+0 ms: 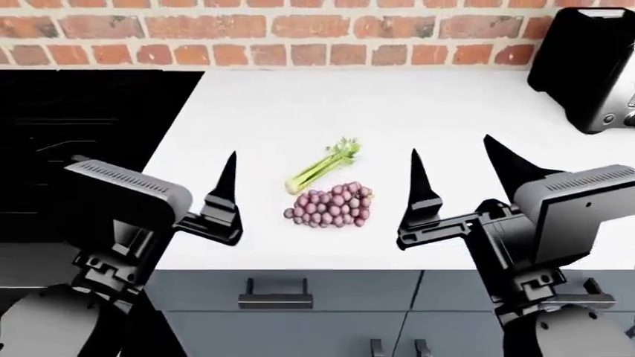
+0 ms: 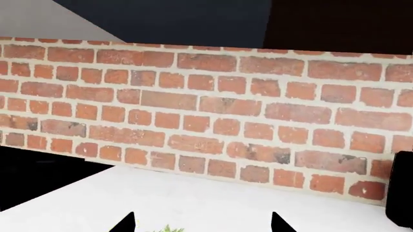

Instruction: Pick the grape, celery from the counter and place them in the cabinet. Then close the cabinet.

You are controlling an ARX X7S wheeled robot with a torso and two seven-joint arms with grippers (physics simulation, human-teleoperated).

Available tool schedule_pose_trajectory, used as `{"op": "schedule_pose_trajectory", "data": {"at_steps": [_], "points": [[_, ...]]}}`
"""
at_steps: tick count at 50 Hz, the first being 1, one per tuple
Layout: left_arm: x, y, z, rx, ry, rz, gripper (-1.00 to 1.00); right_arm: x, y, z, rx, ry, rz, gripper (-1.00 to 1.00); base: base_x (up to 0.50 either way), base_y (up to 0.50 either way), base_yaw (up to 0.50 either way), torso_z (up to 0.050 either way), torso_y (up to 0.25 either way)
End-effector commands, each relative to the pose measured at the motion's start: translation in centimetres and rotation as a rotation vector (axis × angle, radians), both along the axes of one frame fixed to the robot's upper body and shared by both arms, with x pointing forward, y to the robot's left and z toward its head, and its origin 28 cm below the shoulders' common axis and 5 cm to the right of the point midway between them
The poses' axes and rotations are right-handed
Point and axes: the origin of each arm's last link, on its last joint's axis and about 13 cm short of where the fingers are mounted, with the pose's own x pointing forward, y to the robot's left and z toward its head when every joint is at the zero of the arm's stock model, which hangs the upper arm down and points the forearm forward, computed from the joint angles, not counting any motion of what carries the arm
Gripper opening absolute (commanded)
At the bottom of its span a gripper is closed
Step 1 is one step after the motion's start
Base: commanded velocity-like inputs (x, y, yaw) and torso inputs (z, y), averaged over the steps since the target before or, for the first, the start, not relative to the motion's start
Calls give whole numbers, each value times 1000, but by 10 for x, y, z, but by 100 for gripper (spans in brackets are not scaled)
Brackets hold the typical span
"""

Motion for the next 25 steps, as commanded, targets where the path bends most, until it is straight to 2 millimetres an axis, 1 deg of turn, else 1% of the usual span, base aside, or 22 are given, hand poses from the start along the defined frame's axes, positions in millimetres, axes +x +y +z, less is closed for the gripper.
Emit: {"op": "schedule_pose_trajectory", "data": {"at_steps": [1, 7, 15, 20, 25], "points": [[-7, 2, 18, 46, -27, -21, 100, -7, -7, 21, -43, -60, 9, 100, 344, 410, 0, 50, 45], [-8, 2, 25, 69, -28, -44, 100, -9, -10, 27, -47, -66, 6, 100, 344, 388, 0, 50, 44], [-9, 0, 35, 95, -25, -66, 100, -10, -13, 37, -48, -62, -1, 100, 392, 32, 0, 50, 43], [-6, 0, 40, 98, -8, -54, 100, -11, -17, 40, -36, -34, -12, 100, 158, -11, 0, 14, 0], [-6, -1, 46, 110, 10, -60, 100, -12, -18, 46, -56, -26, 5, 100, 416, -68, 0, 0, 0]]}}
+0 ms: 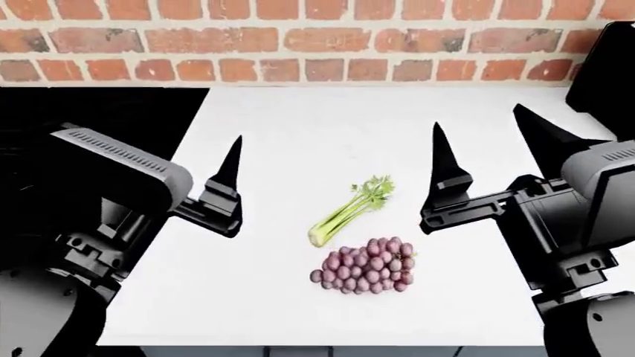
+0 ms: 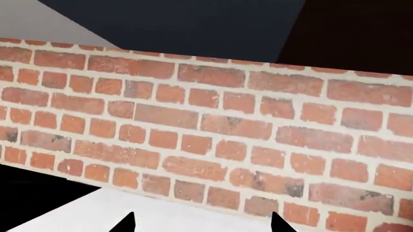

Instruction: Pick the grape, celery from the counter and place them in the cabinet. Then close the cabinet.

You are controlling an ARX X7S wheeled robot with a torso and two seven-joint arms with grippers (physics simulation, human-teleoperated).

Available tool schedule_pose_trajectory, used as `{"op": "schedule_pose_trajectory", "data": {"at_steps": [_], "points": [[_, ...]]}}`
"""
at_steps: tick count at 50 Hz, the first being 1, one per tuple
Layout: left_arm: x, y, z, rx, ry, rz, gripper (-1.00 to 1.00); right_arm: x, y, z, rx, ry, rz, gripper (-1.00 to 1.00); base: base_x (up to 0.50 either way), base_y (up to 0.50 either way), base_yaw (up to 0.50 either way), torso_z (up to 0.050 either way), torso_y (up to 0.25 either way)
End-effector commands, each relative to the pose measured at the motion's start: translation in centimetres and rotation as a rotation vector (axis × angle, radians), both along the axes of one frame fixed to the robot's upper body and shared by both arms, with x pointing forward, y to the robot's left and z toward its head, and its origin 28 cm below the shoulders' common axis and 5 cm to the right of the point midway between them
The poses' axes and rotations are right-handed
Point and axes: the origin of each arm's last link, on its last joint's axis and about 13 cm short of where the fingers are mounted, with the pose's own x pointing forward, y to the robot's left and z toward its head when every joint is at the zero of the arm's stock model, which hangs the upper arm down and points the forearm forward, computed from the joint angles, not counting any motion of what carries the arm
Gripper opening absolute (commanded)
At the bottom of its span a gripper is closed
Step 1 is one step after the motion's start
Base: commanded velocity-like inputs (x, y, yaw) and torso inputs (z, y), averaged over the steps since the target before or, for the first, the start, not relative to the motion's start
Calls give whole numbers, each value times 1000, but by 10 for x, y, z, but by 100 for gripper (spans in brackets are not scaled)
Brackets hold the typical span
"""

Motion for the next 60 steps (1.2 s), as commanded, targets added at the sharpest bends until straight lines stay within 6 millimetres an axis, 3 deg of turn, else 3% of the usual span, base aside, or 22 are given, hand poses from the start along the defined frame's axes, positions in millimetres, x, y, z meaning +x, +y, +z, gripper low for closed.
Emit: {"op": "schedule_pose_trajectory", "data": {"at_steps": [1, 18, 46, 60], "points": [[1, -2, 14, 29, 26, -10, 100, -3, -5, 12, -18, 15, 7, 100, 438, -70, 0, 0, 0], [-1, -4, 26, 33, 39, -3, 100, -8, -11, 22, -37, 31, 22, 100, 262, -111, 0, 0, 0], [-1, 0, 51, 88, 27, -2, 100, -10, -16, 47, -75, 103, 62, 100, 80, -31, 0, 0, 0], [-7, -2, 56, 109, 11, -8, 100, -14, -15, 50, -87, 99, 72, 100, 111, -78, 0, 23, 0]]}}
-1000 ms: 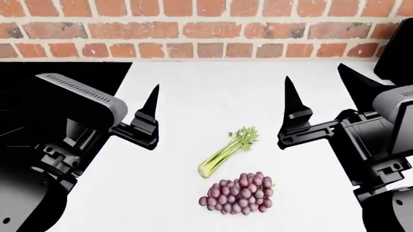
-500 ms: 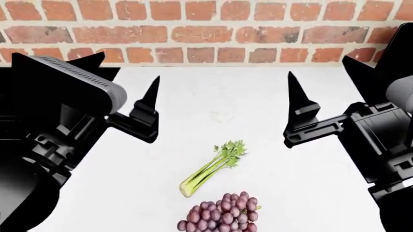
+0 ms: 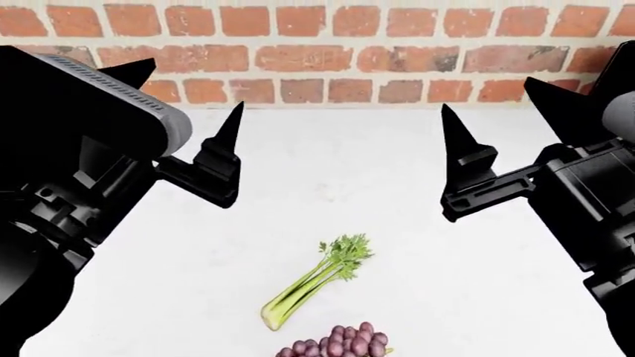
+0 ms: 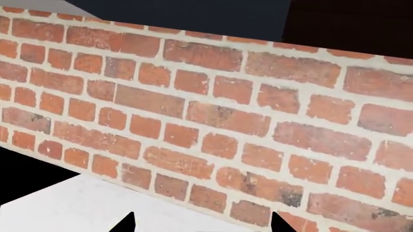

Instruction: Pick the grape, celery from the counter and place them in the cabinet. Then close the cabinet.

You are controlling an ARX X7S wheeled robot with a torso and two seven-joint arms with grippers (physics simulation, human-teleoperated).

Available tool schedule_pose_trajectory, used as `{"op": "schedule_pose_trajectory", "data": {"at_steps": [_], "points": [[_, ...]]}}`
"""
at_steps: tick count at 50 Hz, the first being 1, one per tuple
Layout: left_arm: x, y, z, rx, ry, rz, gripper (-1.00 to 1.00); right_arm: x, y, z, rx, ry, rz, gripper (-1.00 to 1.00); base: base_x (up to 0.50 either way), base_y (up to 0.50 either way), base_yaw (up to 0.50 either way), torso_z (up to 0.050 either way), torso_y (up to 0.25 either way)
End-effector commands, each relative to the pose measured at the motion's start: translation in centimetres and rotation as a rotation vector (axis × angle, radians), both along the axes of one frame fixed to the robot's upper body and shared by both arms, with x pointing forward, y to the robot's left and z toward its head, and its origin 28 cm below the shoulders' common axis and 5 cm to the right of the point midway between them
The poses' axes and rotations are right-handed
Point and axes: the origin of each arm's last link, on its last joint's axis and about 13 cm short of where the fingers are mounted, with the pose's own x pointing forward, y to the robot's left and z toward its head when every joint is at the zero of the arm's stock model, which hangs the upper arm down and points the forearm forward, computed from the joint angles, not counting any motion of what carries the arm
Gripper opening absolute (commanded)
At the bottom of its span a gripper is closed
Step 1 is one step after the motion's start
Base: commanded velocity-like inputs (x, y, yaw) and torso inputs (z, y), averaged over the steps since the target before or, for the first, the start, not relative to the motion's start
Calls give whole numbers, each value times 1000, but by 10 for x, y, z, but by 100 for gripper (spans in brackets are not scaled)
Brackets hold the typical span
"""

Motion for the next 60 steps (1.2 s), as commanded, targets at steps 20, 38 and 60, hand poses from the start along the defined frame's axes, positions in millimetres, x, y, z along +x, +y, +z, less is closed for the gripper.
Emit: {"op": "schedule_pose_trajectory", "data": {"at_steps": [20, 38, 60], "points": [[-7, -3, 4, 49, 2, -32, 100, -5, -3, 5, -21, 4, 0, 100, 39, 0, 0, 0, 0], [5, -13, 2, 161, 94, -338, 100, -3, -9, -1, -27, 25, -29, 100, 0, 0, 0, 0, 0], [17, 2, -16, 53, 457, -501, 100, 1, -7, -3, -38, 28, -34, 100, 0, 0, 0, 0, 0]]}}
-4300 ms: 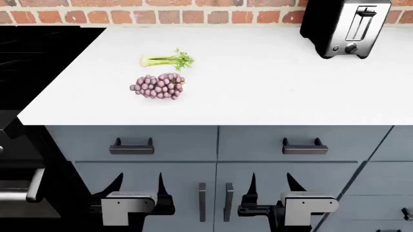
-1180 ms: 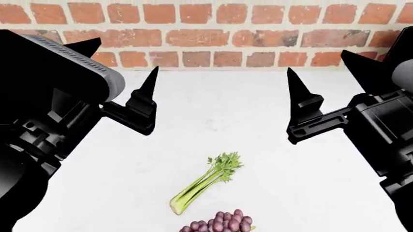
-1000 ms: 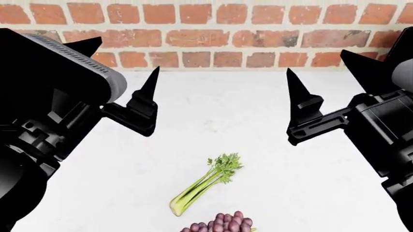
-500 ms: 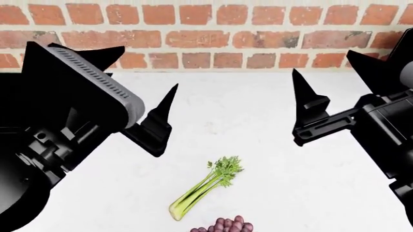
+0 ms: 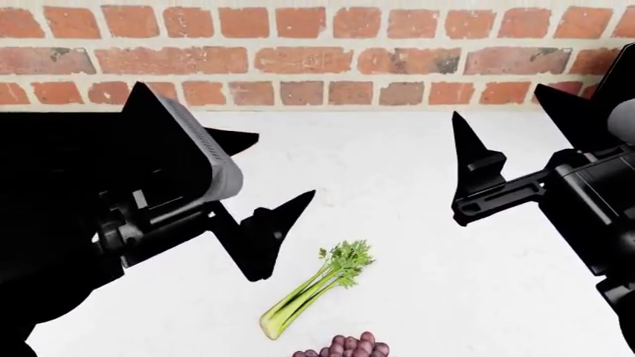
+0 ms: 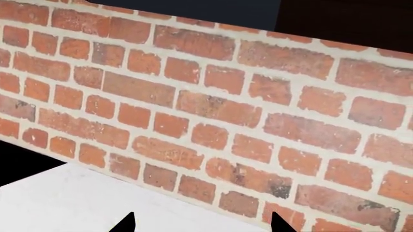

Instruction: Pick the grape, celery from the counter and place them in the cabinet. Then close the cabinet.

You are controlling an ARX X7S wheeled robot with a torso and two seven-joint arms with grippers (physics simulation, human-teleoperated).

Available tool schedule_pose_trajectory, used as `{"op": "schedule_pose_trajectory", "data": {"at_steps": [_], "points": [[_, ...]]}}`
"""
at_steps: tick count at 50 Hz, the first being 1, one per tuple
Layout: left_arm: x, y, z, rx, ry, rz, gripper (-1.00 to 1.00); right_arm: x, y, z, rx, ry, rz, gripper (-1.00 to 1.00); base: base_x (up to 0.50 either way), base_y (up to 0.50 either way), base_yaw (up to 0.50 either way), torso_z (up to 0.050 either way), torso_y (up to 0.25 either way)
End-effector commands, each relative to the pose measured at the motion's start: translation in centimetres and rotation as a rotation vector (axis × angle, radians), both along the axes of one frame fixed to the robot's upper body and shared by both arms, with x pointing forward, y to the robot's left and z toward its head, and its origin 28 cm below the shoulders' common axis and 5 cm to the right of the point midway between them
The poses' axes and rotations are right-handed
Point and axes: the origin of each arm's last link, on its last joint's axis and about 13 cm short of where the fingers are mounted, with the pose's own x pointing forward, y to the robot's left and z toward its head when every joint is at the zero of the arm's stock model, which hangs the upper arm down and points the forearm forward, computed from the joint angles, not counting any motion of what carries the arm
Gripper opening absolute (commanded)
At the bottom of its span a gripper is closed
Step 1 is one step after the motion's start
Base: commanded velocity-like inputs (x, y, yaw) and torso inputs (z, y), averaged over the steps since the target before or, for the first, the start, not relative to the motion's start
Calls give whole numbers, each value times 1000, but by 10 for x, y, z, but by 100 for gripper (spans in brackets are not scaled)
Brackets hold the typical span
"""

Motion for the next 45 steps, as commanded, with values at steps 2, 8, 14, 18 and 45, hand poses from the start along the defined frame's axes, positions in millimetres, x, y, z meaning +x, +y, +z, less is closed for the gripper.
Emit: {"op": "schedule_pose_trajectory", "data": {"at_steps": [2, 8, 14, 18, 45], "points": [[0, 8, -11, 5, 143, -68, 100, 3, 2, -1, -8, 4, 0, 100, 0, 0, 0, 0, 0], [-1, 9, -17, 33, 196, -61, 100, 3, 1, -2, -10, 8, -2, 100, 0, 0, 0, 0, 0], [-3, 10, -23, 9, 251, -68, 100, 3, 2, -2, -17, 9, -4, 100, 0, 0, 0, 0, 0], [-1, 12, -27, -43, 300, -62, 100, 3, 2, -1, -18, 7, -5, 100, 0, 0, 0, 0, 0], [-9, 10, -61, 72, 413, -70, 100, 7, 5, -1, -39, 12, -15, 100, 0, 0, 0, 0, 0]]}}
